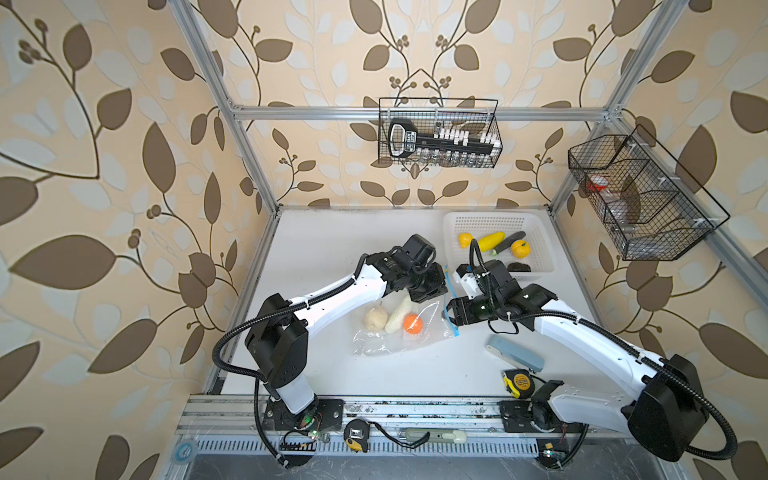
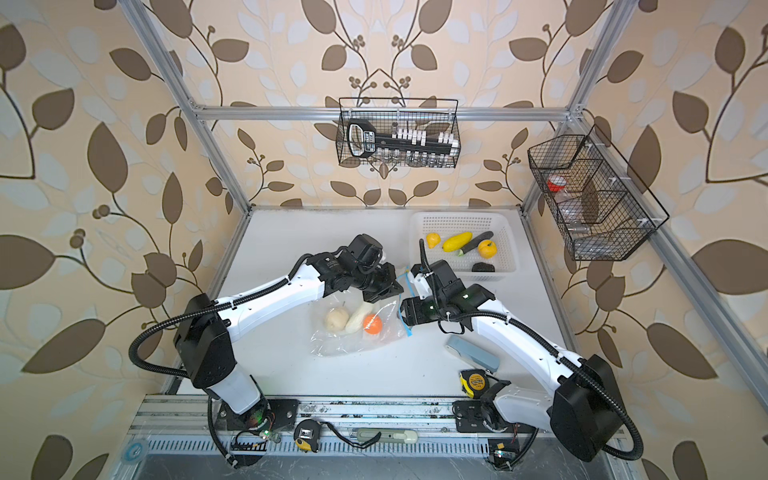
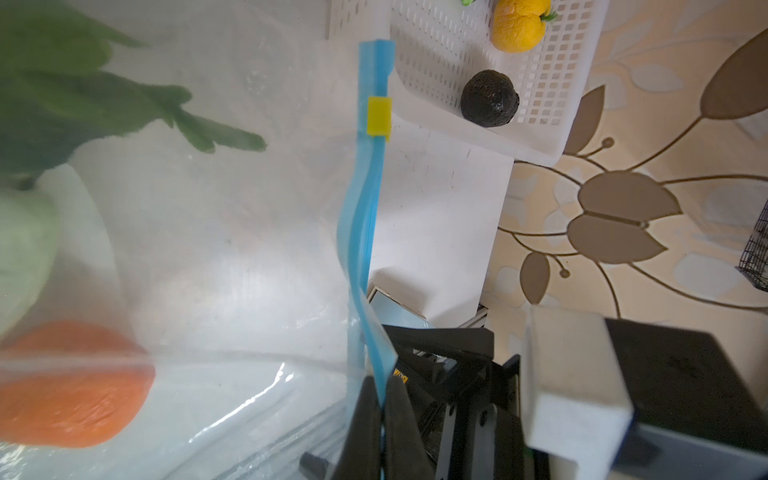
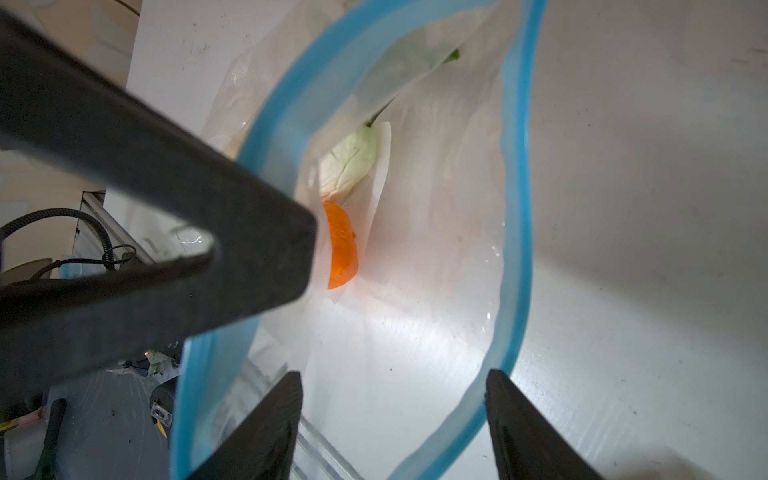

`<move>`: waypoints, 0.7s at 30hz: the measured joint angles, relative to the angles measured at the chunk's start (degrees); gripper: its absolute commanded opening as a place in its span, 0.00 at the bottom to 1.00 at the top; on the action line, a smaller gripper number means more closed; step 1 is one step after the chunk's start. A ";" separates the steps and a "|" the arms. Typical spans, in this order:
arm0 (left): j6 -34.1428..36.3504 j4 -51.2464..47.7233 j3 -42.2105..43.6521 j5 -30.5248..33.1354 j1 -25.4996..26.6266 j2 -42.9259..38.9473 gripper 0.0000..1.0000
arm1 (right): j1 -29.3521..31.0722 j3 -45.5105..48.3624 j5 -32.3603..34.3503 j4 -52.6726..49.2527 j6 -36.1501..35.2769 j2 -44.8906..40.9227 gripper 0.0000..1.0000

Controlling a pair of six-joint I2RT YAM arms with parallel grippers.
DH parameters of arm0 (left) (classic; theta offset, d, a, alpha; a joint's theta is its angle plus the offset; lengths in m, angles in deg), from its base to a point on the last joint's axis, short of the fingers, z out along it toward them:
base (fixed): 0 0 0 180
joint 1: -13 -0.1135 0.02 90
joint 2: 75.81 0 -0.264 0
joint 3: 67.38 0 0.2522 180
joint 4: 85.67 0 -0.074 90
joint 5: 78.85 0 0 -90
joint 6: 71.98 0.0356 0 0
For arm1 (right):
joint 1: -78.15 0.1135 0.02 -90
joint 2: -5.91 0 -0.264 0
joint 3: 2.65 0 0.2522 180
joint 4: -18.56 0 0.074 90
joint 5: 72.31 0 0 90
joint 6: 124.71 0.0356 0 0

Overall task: Place the food in the zip-top bag and seal the zipper
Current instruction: 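Lower the orange into the bag and open the right gripper, then withdraw the right gripper back over the basket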

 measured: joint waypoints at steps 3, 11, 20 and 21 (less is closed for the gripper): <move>0.00 0.00 0.00 0.00 0.00 0.00 0.00 | -0.33 -0.02 0.07 -0.20 0.02 -0.46 0.69; 0.00 0.07 0.02 0.09 0.00 -0.07 0.00 | -5.62 -3.02 1.86 -2.25 -0.02 -5.31 0.67; -0.20 1.42 1.33 0.07 0.00 -0.50 0.00 | -12.20 -5.46 11.28 1.46 3.93 -3.54 0.66; -0.22 1.51 1.49 0.07 0.00 -0.57 0.00 | -12.94 -5.49 12.61 2.54 4.70 -2.69 0.66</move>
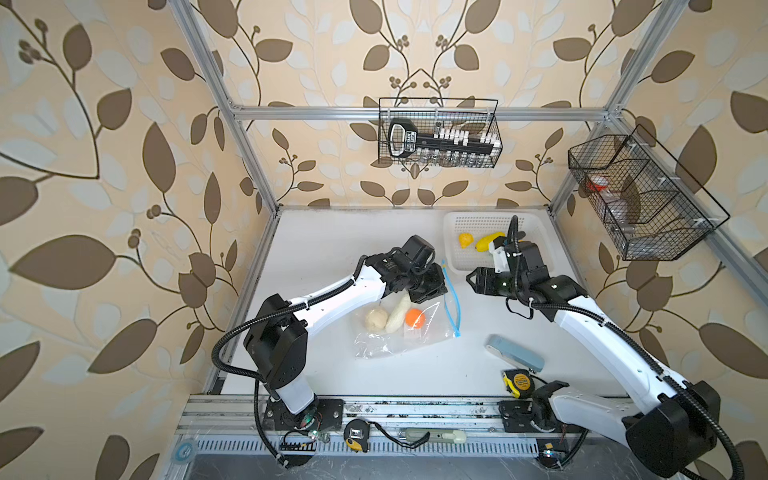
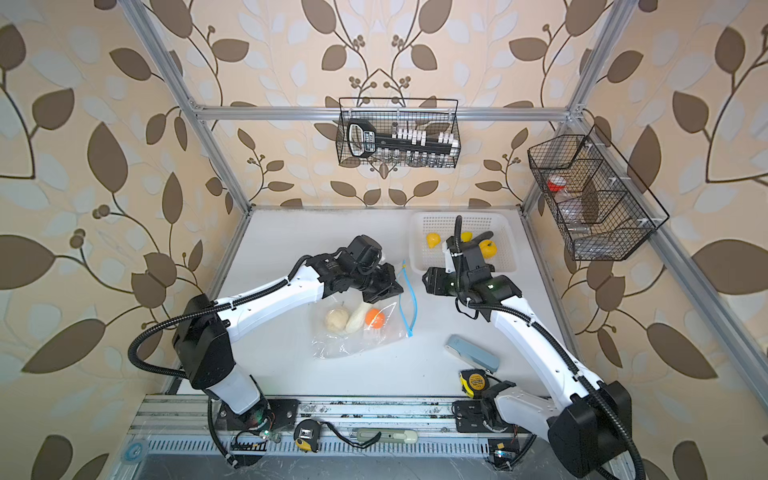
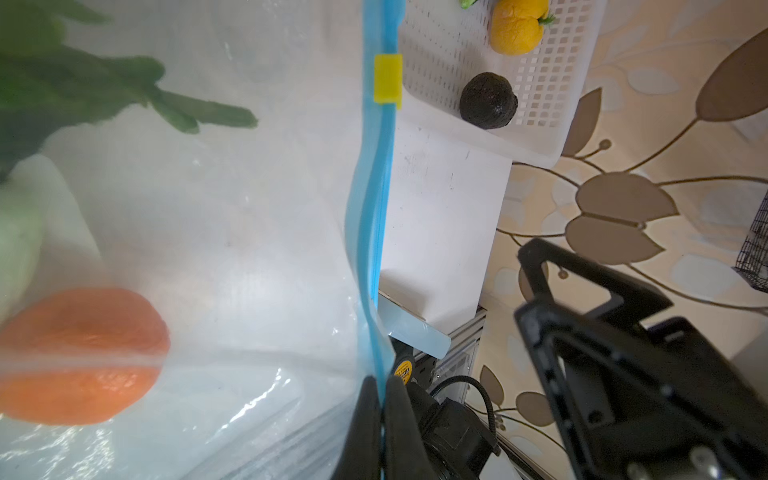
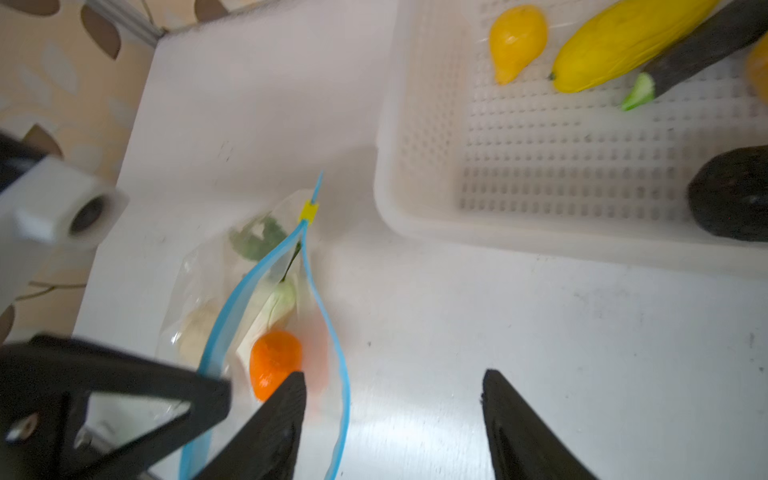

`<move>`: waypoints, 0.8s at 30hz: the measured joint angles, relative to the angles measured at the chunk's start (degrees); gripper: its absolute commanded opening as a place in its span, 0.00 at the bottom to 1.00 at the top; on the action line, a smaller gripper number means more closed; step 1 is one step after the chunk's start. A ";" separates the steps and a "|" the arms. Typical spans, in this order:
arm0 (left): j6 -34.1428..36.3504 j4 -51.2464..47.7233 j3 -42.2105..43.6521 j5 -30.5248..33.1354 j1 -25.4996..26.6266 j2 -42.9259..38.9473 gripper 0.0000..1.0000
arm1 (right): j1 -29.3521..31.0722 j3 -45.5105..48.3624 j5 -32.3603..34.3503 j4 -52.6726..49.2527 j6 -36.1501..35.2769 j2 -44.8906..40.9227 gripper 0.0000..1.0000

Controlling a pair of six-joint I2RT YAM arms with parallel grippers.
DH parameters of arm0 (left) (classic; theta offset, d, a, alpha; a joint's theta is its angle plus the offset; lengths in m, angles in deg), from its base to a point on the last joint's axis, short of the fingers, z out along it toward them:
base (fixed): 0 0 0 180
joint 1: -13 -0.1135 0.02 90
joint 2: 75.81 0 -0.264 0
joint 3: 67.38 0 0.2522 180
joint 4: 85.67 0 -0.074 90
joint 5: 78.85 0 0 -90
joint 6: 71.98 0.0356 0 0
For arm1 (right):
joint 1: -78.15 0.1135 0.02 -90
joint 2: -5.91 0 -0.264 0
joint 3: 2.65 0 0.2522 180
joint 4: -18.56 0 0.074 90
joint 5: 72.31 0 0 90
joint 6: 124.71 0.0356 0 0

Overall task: Place the food in the zip-top bag and seal the zipper
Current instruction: 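Withdraw the right gripper back over the basket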

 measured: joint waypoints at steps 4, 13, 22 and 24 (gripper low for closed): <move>-0.04 0.46 0.37 -0.04 0.00 -0.22 0.00 | -2.27 -1.33 5.40 4.20 3.28 5.27 0.64; -0.04 1.07 0.81 -0.13 0.00 -0.24 0.00 | -8.92 -13.35 12.11 8.79 8.46 24.90 0.61; 0.00 1.07 0.81 -0.11 0.00 -0.59 0.00 | -12.37 -23.76 12.55 9.99 8.94 39.58 0.57; 0.00 1.03 0.81 -0.11 0.00 -0.61 0.00 | -12.39 -25.55 12.72 10.01 8.92 41.94 0.58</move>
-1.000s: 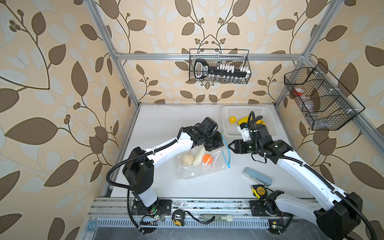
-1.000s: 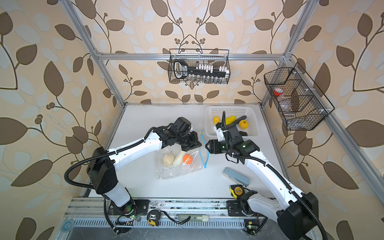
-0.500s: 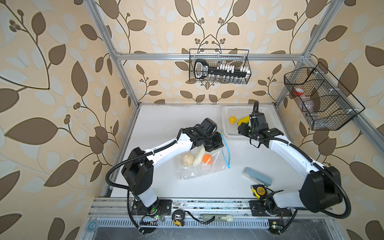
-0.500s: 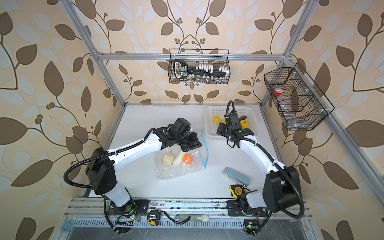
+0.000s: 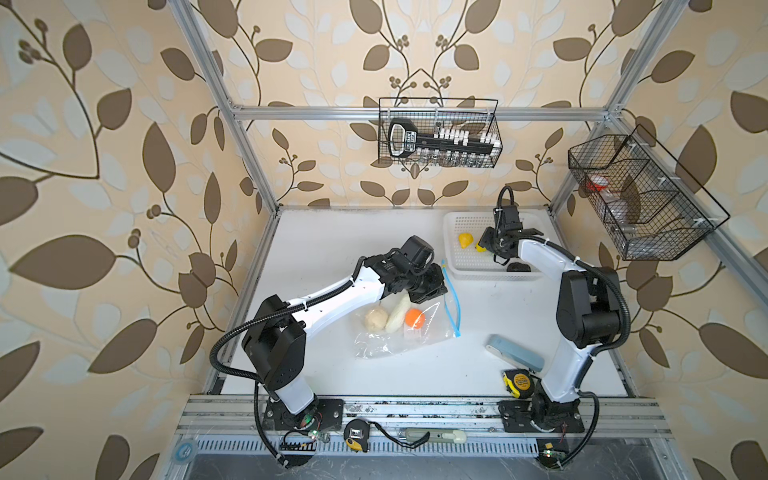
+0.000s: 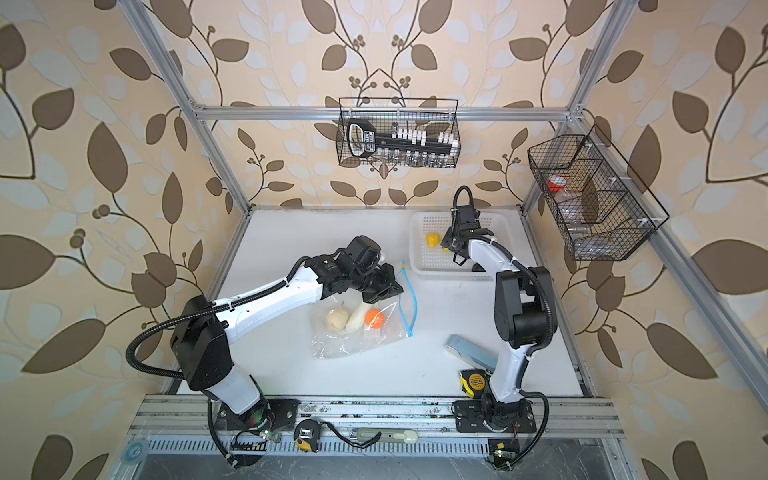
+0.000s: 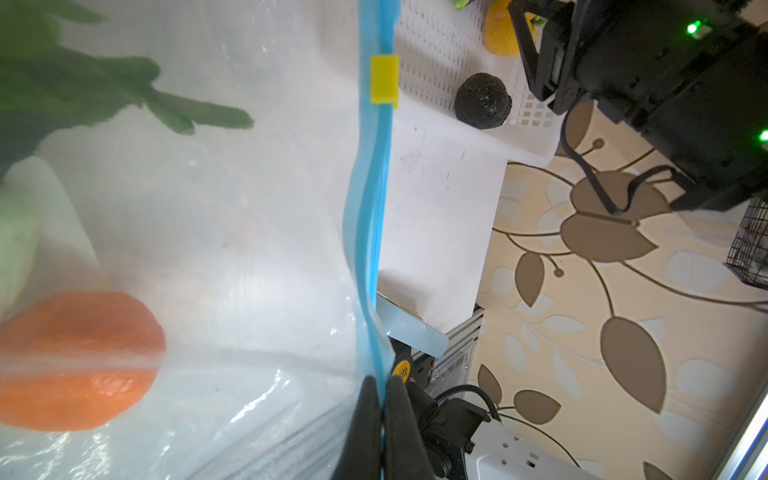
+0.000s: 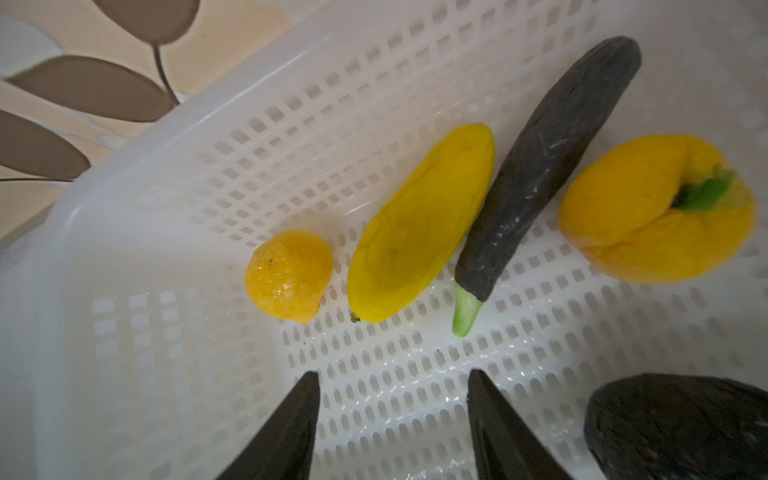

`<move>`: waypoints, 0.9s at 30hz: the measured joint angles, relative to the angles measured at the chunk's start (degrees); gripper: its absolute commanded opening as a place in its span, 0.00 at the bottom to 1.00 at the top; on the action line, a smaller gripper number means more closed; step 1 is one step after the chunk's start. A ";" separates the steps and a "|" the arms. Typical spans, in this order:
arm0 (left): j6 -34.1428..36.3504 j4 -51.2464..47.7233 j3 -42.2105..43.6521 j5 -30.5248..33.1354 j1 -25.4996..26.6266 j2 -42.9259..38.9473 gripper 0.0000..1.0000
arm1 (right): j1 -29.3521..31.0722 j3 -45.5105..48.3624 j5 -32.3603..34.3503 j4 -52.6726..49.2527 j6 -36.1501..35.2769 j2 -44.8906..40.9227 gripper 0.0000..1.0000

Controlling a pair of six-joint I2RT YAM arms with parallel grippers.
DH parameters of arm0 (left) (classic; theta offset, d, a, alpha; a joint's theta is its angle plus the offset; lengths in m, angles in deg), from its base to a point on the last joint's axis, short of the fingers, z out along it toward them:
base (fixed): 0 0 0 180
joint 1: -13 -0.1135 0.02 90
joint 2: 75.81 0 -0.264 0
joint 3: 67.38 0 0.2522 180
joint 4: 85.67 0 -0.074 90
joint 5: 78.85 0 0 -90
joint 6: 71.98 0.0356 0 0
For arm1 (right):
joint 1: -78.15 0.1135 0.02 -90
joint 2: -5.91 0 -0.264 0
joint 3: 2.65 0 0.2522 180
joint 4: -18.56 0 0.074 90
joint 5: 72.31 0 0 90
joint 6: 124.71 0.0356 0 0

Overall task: Place the food in the zip-top bag and seal the zipper
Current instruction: 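Withdraw the right gripper back over the basket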

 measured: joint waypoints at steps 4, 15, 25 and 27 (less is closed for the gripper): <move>0.00 -0.09 0.00 0.00 0.00 0.00 0.00 | -0.04 -4.17 0.26 -0.35 0.04 4.59 0.58; 0.00 -0.37 0.00 0.00 0.00 0.00 0.00 | -1.70 -13.29 1.46 -2.51 0.22 12.13 0.62; 0.02 -0.39 0.00 -0.02 0.00 0.02 0.00 | -2.71 -17.22 1.97 -4.26 0.15 16.81 0.57; 0.02 -0.42 0.00 -0.02 0.00 0.02 0.00 | -2.71 -17.29 1.97 -4.28 0.24 16.83 0.53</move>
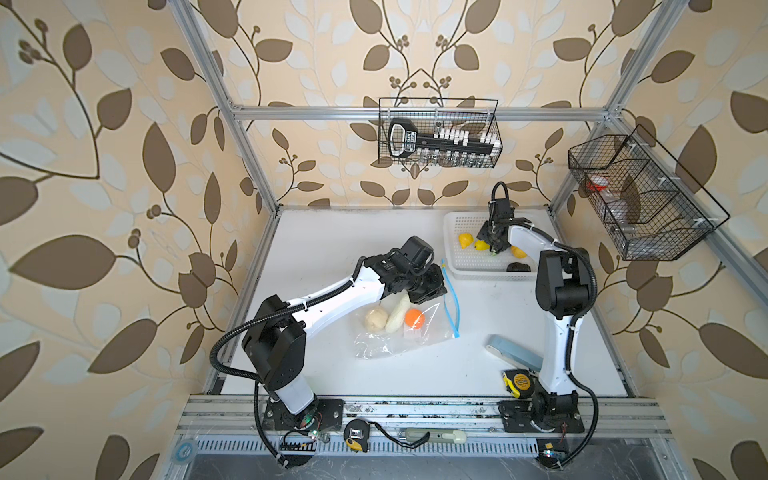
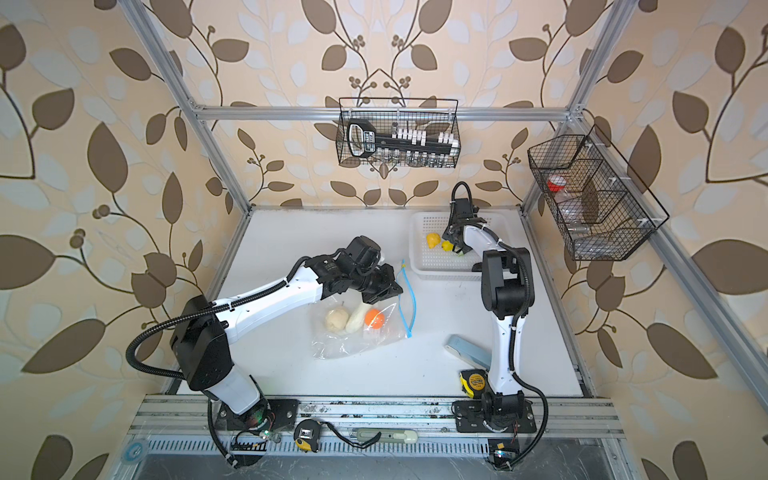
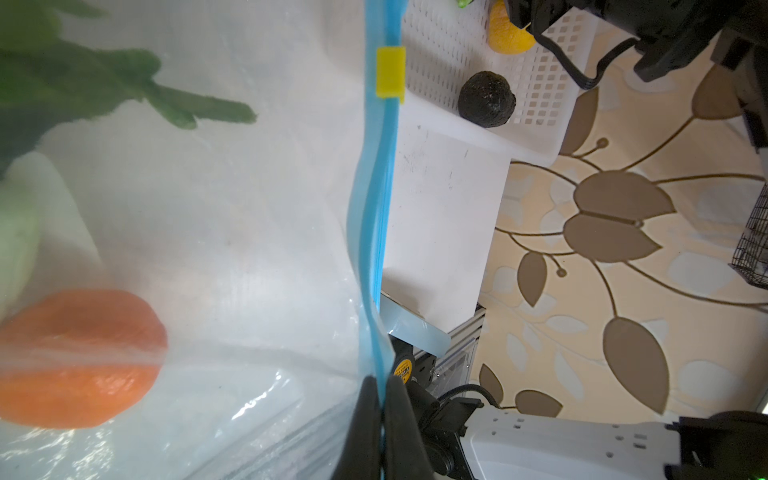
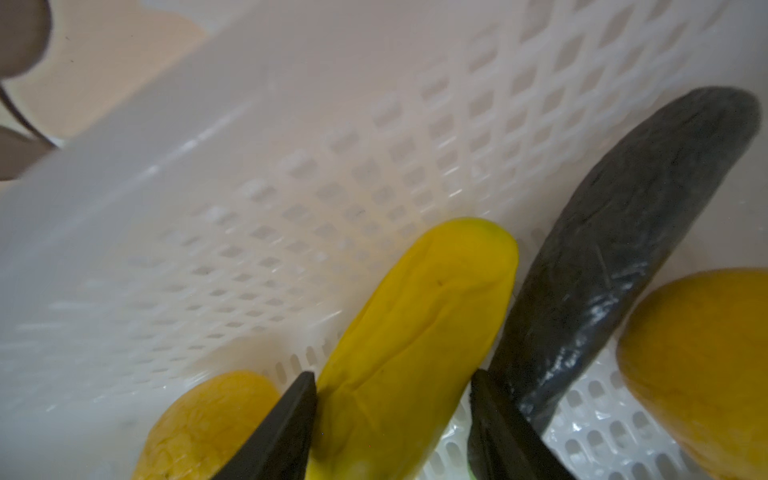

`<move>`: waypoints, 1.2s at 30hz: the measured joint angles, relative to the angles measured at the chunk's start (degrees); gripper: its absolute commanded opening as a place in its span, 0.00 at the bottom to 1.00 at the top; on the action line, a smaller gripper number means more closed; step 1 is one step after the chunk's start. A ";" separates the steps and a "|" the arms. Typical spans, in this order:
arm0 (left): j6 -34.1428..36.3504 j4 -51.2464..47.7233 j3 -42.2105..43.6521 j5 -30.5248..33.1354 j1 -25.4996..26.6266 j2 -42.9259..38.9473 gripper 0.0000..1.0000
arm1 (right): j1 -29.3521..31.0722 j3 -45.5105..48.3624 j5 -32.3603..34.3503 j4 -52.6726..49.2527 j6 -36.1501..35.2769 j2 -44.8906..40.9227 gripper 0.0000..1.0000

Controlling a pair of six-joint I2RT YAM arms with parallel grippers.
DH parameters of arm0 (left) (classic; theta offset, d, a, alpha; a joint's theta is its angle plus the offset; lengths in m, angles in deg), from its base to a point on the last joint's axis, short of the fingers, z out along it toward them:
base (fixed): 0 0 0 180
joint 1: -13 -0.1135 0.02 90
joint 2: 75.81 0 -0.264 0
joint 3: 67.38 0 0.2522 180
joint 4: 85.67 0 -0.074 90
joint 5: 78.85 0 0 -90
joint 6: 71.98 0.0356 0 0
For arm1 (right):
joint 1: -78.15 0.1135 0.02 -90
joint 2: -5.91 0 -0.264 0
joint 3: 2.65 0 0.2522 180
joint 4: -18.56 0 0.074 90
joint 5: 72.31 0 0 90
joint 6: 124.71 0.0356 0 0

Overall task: Place the food in the zip-top bag and seal the zipper
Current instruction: 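Withdraw the right gripper back over the basket, then lower the right gripper onto the long yellow vegetable and close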

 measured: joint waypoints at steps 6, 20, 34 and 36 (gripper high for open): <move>0.02 -0.02 0.00 0.00 0.00 0.00 0.00 | -0.28 -0.07 -0.24 0.04 0.13 0.00 0.47; 0.00 0.00 0.00 0.02 0.00 -0.02 0.00 | -0.81 -0.90 -1.57 -1.49 0.68 1.01 0.54; 0.00 0.04 0.33 0.02 0.00 -0.02 0.00 | -1.46 -0.26 -5.66 -0.57 1.46 0.28 0.41; 0.00 0.13 0.61 0.02 0.00 -0.11 0.00 | -1.51 0.87 -6.36 -0.15 1.68 -0.72 0.40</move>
